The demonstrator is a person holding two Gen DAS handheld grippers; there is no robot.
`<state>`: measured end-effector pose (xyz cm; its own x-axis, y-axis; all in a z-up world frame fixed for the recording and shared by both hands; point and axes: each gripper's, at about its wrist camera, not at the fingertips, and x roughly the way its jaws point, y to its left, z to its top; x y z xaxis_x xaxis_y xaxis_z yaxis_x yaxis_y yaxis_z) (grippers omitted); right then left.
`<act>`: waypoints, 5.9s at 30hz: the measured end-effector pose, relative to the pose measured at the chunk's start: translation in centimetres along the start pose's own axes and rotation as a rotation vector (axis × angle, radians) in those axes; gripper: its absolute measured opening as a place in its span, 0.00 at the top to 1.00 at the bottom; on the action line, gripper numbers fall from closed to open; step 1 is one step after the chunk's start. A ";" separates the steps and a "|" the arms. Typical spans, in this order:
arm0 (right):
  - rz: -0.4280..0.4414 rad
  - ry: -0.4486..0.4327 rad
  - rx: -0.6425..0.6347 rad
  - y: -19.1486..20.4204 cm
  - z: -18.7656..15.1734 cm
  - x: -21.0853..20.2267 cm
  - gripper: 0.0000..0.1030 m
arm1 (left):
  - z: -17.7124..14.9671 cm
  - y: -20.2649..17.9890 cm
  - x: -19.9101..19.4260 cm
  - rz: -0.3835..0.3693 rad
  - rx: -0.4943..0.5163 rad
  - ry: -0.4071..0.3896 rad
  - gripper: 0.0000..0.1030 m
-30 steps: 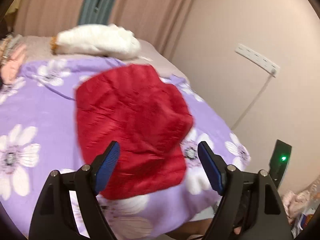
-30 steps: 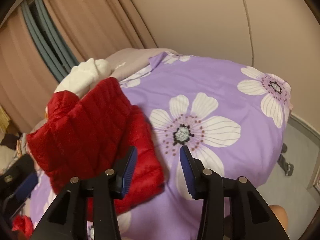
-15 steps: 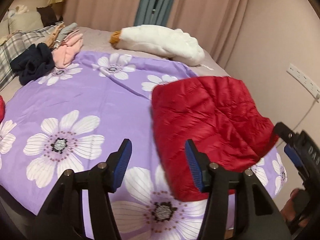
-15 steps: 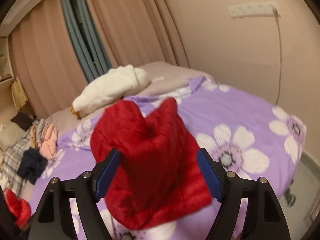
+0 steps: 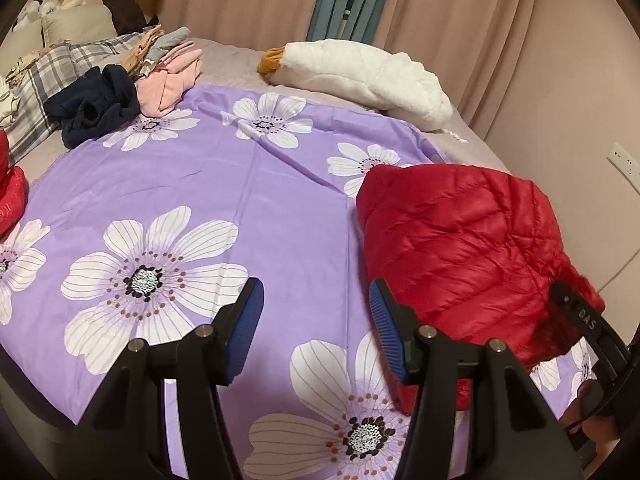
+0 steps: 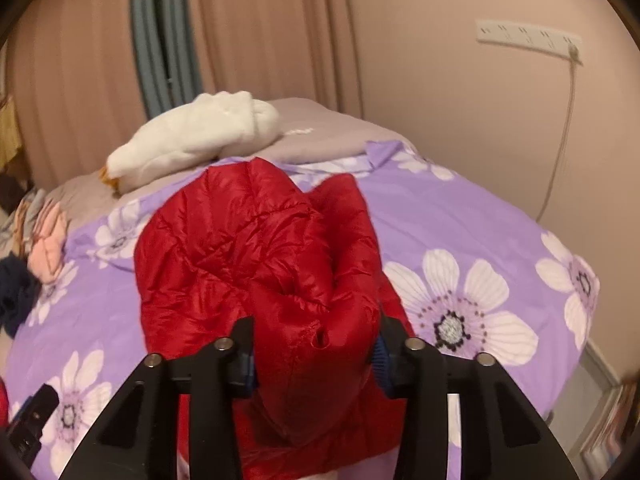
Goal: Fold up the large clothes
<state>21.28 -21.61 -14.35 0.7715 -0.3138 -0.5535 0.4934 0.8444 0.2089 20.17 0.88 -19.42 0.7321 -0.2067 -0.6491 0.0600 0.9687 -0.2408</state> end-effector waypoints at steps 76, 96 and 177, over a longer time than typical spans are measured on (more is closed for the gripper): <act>0.088 0.144 0.095 -1.6 3.7 9.3 0.50 | 4.4 -11.1 16.7 0.112 0.044 0.026 0.45; -0.020 0.029 0.082 -1.8 -0.3 15.1 0.49 | 2.4 -11.8 22.5 0.136 -0.008 -0.009 0.37; 0.054 0.237 0.089 -2.3 -2.7 10.9 0.45 | -1.0 -8.5 16.9 -0.014 0.162 0.134 0.49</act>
<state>27.51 -25.81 -23.05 0.6875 -0.1498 -0.7106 0.4952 0.8124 0.3078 31.34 -11.02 -29.07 0.6341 -0.2261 -0.7395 0.1854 0.9729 -0.1384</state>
